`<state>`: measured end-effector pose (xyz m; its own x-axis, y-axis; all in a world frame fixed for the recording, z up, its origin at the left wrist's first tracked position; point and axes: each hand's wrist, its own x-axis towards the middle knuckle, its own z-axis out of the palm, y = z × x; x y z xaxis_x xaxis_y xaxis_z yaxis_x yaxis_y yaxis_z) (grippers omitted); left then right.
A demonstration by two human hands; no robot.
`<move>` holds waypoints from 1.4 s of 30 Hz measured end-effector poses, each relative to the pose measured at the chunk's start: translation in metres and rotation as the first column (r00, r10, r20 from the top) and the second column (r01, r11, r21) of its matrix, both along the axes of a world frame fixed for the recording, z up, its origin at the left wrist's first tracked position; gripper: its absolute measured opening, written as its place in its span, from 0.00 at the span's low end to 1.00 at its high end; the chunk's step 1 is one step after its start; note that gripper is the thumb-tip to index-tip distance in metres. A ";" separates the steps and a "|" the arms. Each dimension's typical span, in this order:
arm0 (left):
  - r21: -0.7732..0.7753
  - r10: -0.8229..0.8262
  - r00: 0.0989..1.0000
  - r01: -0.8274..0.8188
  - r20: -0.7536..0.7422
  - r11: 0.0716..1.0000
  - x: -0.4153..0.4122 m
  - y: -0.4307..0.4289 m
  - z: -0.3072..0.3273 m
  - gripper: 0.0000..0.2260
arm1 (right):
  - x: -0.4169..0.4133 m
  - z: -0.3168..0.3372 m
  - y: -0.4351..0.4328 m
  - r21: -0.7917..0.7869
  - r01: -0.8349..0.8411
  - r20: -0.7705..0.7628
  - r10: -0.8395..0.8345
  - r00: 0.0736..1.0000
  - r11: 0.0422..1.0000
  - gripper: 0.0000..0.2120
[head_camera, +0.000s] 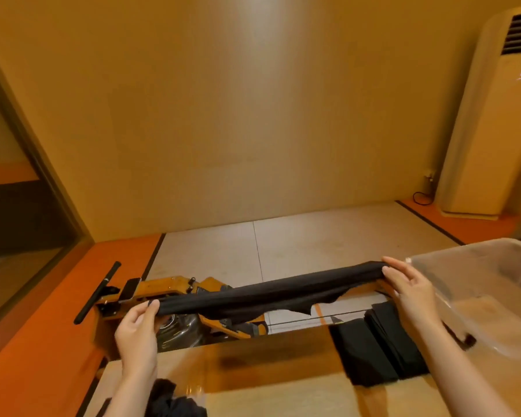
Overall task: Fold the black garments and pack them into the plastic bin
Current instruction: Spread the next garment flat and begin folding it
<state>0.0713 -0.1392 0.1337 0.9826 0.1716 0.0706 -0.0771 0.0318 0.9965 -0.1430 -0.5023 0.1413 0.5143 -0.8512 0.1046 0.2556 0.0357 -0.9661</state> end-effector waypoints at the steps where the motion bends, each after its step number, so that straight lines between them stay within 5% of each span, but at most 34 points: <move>1: -0.014 0.008 0.999 -0.009 -0.047 1.000 -0.014 0.007 -0.015 0.05 | -0.013 -0.017 0.004 0.009 -0.005 -0.041 0.005 0.999 1.000 0.09; 11: 0.079 0.096 0.929 -0.073 -0.358 0.994 -0.164 0.056 -0.115 0.08 | -0.124 -0.125 0.045 0.026 -0.081 -0.351 0.085 0.932 0.996 0.07; 17: 0.116 0.023 0.928 0.022 -0.372 0.993 -0.228 0.085 -0.122 0.07 | -0.175 -0.135 0.053 -0.038 -0.171 -0.405 0.142 0.903 0.985 0.10; 22: 0.216 -0.122 0.934 0.202 -0.335 0.955 -0.257 0.106 -0.116 0.14 | -0.206 -0.121 0.072 -0.081 -0.282 -0.398 0.228 0.889 0.956 0.15; 29: 0.272 -0.119 0.978 0.163 -0.172 0.948 -0.271 0.120 -0.091 0.07 | -0.228 -0.100 0.074 -0.159 -0.235 -0.364 0.164 0.917 0.959 0.09; 34: 0.365 -0.153 0.987 0.162 -0.054 0.917 -0.278 0.131 -0.081 0.05 | -0.249 -0.086 0.078 -0.364 -0.238 -0.393 0.084 0.916 0.901 0.05; 42: 0.352 -0.226 0.970 0.245 -0.095 0.904 -0.308 0.139 -0.087 0.08 | -0.278 -0.095 0.085 -0.254 -0.275 -0.342 0.180 0.922 0.927 0.08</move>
<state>-0.2362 0.0002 0.0471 0.9952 -0.0923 0.0328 -0.0605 -0.3166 0.9466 -0.4209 -0.4171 0.0461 0.7371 -0.6622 0.1348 -0.0361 -0.2377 -0.9707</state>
